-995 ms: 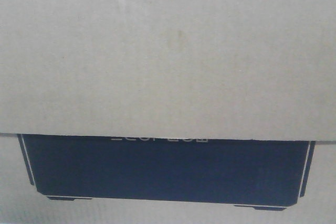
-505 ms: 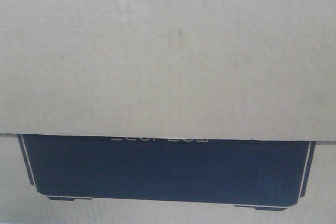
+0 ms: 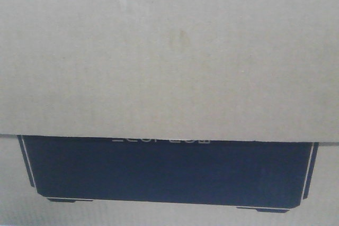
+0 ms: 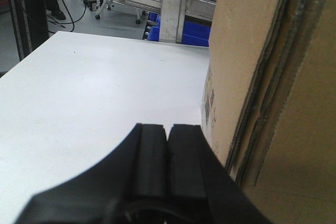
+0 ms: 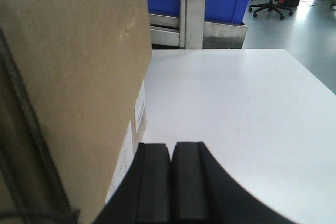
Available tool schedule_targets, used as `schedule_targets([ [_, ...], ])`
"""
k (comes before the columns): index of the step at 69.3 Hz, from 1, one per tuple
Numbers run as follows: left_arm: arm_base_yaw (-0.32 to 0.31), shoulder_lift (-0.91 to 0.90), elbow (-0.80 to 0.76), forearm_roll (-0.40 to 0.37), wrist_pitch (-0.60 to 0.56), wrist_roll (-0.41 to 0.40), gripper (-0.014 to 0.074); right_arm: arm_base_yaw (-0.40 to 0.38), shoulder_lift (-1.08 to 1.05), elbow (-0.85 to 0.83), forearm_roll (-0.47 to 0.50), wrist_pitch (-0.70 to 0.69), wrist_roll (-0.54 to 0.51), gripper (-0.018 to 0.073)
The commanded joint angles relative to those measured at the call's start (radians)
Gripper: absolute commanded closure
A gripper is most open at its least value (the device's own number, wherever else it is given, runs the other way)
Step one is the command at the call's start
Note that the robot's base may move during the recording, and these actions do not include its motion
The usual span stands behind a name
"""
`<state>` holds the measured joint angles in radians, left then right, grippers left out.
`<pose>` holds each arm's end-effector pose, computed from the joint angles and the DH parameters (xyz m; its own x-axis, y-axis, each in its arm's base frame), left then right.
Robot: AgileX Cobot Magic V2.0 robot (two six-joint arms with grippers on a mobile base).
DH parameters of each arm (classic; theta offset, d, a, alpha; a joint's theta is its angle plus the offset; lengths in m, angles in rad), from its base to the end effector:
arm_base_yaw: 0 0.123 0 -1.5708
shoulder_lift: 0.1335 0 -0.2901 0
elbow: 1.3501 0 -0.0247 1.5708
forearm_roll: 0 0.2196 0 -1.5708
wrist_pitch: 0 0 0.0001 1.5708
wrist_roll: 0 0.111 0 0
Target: Grab box from left shelf to table start
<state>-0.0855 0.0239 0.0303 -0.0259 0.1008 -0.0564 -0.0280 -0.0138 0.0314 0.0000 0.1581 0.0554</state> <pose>0.0427 -0.0040 0.1928 -0.0745 -0.0760 -0.9943 0.0822 0.9932 -0.0821 0.0399 -0.0011 0.1876 -0.0867 0.0578 -0.9946 0.0328 0.9979 0.0552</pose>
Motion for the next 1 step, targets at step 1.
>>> schedule_targets([
  [1,-0.001,0.007,-0.003,-0.008,-0.079,-0.003,0.0697,-0.005,-0.006,0.003,0.0,-0.096,-0.002,0.0503],
])
